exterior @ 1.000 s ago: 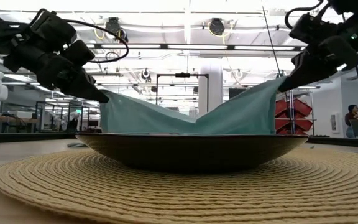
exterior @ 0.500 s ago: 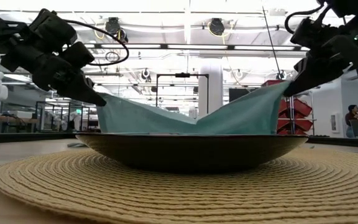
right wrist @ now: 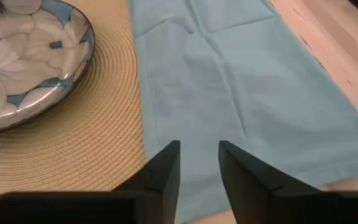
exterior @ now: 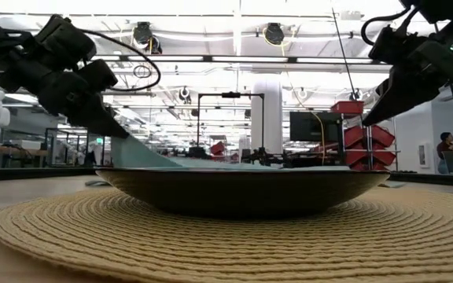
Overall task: Set table place
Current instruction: Fold the blue napkin
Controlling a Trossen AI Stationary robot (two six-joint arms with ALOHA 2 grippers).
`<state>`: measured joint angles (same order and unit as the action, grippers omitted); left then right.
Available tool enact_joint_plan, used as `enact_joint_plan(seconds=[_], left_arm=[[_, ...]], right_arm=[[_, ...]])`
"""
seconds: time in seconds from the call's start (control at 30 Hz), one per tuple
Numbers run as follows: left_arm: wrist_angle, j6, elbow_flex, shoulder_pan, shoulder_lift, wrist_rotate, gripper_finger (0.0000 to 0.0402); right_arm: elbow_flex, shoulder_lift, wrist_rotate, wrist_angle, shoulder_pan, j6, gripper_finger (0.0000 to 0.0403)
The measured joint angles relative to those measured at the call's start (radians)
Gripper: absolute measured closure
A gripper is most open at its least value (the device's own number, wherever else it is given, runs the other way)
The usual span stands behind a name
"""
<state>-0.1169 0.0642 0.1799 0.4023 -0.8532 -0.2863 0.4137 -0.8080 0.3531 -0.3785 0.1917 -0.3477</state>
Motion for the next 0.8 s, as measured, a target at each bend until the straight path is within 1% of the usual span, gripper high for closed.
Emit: enact_joint_plan(seconds=[0.13, 0.47, 0.53, 0.67, 0.73, 0.8], left_arm=[[-0.003, -0.029, -0.007, -0.012, 0.0, -0.009, 0.0262], [0.015, -0.033, -0.007, -0.037, 0.037, -0.01, 0.0259], [0.01, -0.029, -0.007, -0.036, 0.046, 0.048, 0.0259], [-0.055, -0.01, -0.007, -0.015, 0.051, 0.209, 0.0259], [-0.087, -0.007, -0.007, 0.008, 0.052, 0.24, 0.0259], [-0.113, -0.024, -0.007, 0.03, 0.051, 0.237, 0.0259]], right_arm=[[0.0, 0.0, -0.037, 0.007, 0.0, -0.001, 0.0286], [0.0, 0.0, -0.044, 0.01, 0.0, 0.005, 0.0286], [0.0, 0.0, -0.039, 0.026, 0.0, 0.023, 0.0286], [0.0, 0.0, -0.017, 0.123, -0.028, 0.085, 0.0286], [0.0, 0.0, -0.016, 0.164, -0.051, 0.099, 0.0286], [0.0, 0.0, -0.022, 0.177, -0.072, 0.098, 0.0286]])
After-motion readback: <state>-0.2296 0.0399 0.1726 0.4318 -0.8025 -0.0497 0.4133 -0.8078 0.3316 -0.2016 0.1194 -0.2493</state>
